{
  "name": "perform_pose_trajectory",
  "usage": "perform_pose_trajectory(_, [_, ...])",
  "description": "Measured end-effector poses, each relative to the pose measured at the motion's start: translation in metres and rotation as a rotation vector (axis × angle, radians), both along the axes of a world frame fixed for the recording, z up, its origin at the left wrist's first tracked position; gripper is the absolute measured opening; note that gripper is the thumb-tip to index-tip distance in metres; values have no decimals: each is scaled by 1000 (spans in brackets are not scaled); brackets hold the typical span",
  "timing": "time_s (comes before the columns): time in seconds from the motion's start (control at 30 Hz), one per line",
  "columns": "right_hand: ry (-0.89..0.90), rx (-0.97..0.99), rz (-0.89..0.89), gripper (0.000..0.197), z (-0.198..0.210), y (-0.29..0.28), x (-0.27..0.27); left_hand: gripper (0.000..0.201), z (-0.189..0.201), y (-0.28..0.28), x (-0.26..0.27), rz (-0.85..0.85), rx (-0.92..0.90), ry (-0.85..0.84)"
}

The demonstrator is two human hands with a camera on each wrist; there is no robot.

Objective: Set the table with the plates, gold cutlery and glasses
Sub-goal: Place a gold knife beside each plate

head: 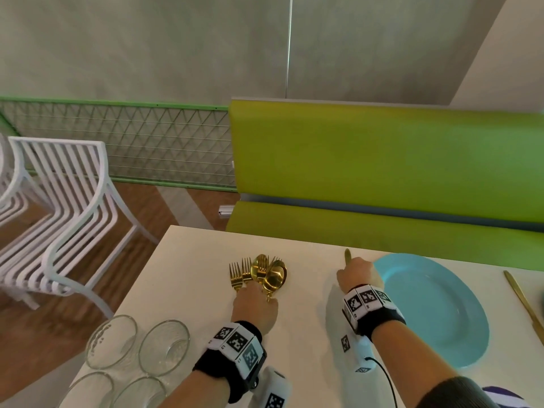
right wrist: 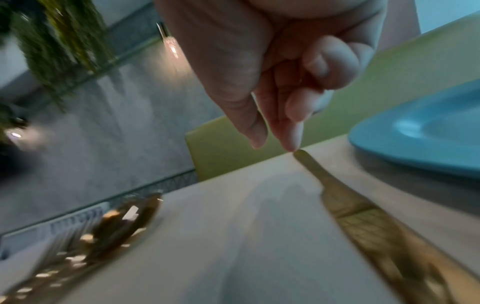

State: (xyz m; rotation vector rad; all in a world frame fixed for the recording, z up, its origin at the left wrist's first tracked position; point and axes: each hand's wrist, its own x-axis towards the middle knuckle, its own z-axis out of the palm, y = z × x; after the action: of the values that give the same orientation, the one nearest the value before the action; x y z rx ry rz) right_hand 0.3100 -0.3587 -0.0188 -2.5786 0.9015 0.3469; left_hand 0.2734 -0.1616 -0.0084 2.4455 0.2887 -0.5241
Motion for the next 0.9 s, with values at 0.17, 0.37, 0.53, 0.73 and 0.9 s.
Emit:
perform_pose_trajectory(0.17, [4, -65, 169, 29, 11, 21, -7, 64, -25, -7, -5, 93, 263, 105])
perform_pose_trajectory(0.37, [-5, -90, 259, 29, 17, 27, -19, 68, -45, -9, -7, 104, 445, 38])
perform_pose_trajectory(0.53, [16, -61, 295, 28, 10, 28, -37, 35, -47, -4, -2, 43, 362, 82])
perform_pose_trajectory(0.73, [-5, 31, 439, 28, 3, 40, -58, 35, -47, 5, -11, 33, 248, 182])
perform_pose_trajectory(0.9, [-39, 118, 509, 27, 6, 50, -77, 33, -42, 7, -29, -61, 276, 189])
